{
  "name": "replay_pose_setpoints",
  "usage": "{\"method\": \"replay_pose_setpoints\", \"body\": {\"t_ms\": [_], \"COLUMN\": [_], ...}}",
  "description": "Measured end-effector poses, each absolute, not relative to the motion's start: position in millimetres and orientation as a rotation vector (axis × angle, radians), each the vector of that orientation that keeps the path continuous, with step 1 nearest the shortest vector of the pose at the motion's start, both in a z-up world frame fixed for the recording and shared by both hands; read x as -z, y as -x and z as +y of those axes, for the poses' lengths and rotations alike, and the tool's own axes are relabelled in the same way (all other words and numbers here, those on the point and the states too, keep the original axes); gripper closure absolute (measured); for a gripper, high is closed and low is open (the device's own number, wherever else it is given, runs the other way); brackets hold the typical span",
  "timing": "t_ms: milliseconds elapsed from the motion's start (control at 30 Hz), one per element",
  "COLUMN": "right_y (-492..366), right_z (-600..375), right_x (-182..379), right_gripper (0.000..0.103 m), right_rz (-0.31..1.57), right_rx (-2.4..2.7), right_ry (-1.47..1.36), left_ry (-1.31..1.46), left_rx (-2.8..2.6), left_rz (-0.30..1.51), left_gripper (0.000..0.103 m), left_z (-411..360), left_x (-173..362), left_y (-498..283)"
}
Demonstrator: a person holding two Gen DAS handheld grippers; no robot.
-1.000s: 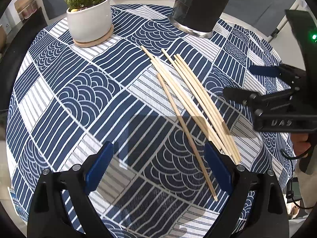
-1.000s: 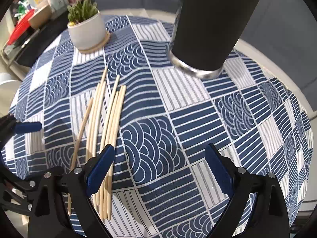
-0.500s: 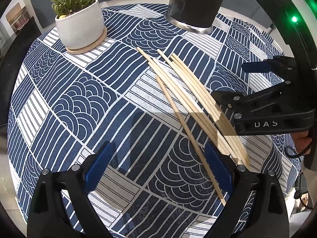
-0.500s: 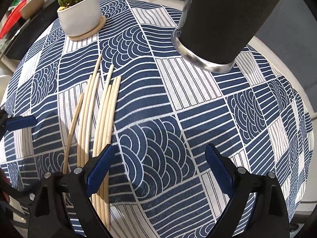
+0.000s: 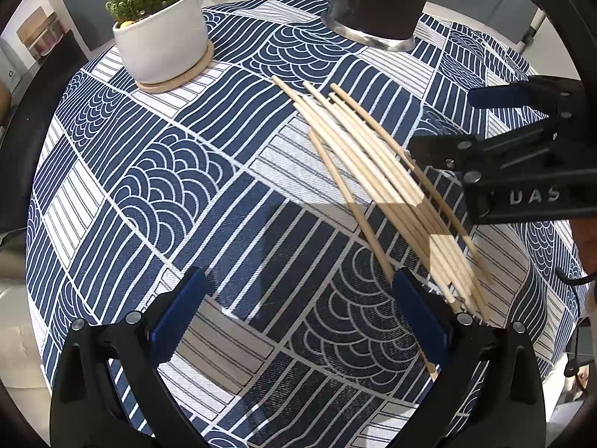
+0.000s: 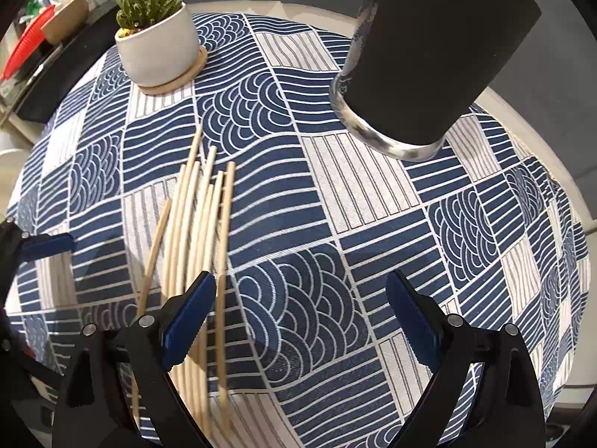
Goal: Organize utensils
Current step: 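Lower the open right tool onto the chopstick pile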
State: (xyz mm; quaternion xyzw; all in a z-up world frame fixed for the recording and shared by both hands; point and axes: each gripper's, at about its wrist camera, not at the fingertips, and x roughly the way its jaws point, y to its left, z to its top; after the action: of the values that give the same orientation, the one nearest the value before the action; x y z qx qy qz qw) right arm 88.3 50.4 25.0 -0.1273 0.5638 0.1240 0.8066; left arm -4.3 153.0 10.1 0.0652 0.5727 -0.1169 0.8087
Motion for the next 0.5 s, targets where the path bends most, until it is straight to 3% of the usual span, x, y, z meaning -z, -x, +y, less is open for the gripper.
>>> {"method": "replay_pose_setpoints", "body": {"t_ms": [500], "right_y": [-91], "right_z": [71], "right_x": [-16], "right_gripper": [0.014], "right_rz": [1.251], "right_rx": [-0.256], "right_ry": [0.301], "left_ry": [-0.127], "left_rx": [0.215], "left_rz": [1.261], "left_gripper": [0.006], "left_z": [172], "left_x": [-10], "left_y": [2]}}
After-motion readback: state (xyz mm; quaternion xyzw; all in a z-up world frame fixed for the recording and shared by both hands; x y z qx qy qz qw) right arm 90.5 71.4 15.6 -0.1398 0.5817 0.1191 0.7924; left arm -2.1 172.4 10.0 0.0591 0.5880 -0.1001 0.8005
